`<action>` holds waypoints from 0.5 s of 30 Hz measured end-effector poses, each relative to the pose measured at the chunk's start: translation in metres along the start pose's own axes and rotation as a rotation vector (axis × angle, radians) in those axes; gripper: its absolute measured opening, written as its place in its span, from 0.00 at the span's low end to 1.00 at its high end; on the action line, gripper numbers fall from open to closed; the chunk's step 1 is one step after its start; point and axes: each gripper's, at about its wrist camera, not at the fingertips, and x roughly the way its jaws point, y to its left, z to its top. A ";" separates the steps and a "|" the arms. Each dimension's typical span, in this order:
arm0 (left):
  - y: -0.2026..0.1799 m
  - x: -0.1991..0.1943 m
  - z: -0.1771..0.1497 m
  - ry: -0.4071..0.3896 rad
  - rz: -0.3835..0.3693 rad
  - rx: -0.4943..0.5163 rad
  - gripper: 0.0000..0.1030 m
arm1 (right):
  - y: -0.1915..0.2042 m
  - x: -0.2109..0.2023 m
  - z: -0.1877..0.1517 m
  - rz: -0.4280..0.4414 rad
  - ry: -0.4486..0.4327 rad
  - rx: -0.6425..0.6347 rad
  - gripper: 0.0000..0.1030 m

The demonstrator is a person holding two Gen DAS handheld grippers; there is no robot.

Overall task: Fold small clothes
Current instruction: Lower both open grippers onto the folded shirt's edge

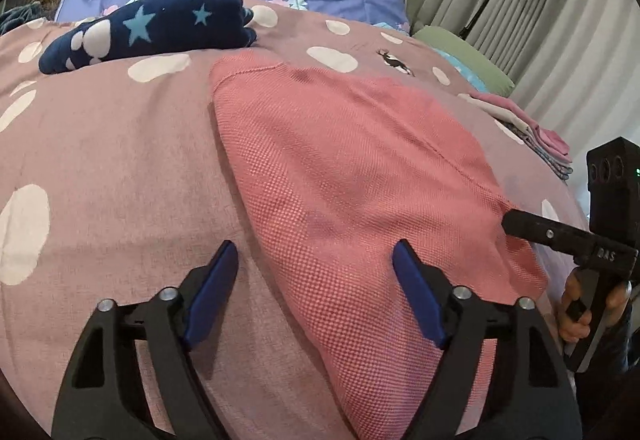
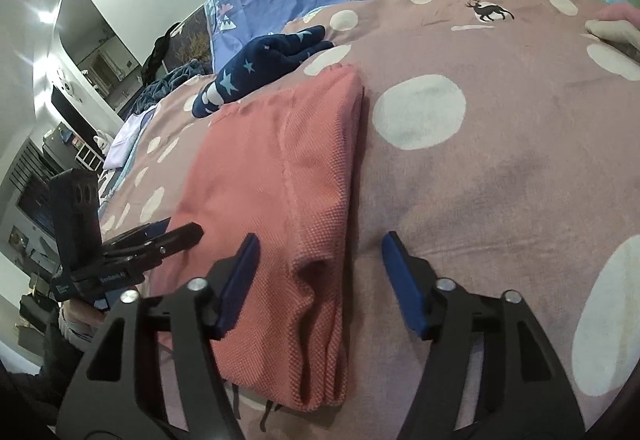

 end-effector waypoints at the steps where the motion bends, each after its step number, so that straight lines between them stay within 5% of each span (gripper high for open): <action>1: 0.000 -0.001 0.000 -0.001 -0.007 0.004 0.70 | -0.001 -0.002 -0.001 0.001 -0.002 0.000 0.55; 3: -0.002 -0.002 -0.001 0.003 -0.029 0.011 0.61 | -0.002 -0.005 -0.003 0.028 0.002 0.009 0.54; 15: 0.002 0.016 0.013 0.054 -0.065 0.008 0.63 | -0.019 0.040 0.037 0.113 0.118 0.010 0.57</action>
